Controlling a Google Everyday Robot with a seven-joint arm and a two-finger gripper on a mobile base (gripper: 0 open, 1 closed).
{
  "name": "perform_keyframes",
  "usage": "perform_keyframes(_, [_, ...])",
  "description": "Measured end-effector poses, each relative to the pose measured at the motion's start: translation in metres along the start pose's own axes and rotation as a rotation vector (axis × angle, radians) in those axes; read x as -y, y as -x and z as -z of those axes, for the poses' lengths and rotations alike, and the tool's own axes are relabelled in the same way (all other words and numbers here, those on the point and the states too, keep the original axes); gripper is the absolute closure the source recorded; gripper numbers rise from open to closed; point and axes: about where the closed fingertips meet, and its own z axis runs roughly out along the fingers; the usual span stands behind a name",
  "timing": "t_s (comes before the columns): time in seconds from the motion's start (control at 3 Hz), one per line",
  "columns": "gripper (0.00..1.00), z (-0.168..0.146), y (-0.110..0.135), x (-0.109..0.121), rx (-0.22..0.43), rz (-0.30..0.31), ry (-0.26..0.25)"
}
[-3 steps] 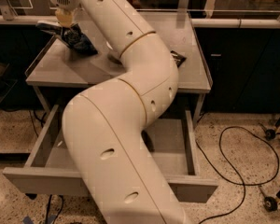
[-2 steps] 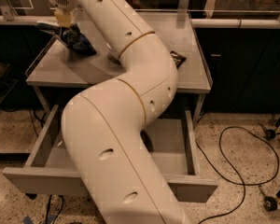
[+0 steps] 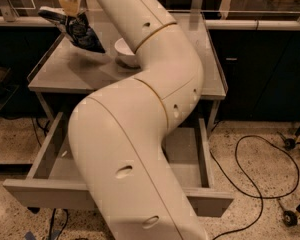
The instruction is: Place blue chip bag into top drawer
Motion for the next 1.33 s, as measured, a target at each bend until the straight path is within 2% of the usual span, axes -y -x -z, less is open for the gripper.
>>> perform_keyframes(0.33, [1.00,0.044,-0.008,-0.012,0.022,-0.053,-0.020])
perform_keyframes(0.67, [1.00,0.031,-0.009,-0.024,0.003,-0.040,0.004])
perform_keyframes(1.0, [1.00,0.053,-0.019,-0.026,-0.002,-0.081,-0.019])
perform_keyframes(1.33, [1.00,0.081,-0.035,-0.049,-0.034,-0.133,-0.037])
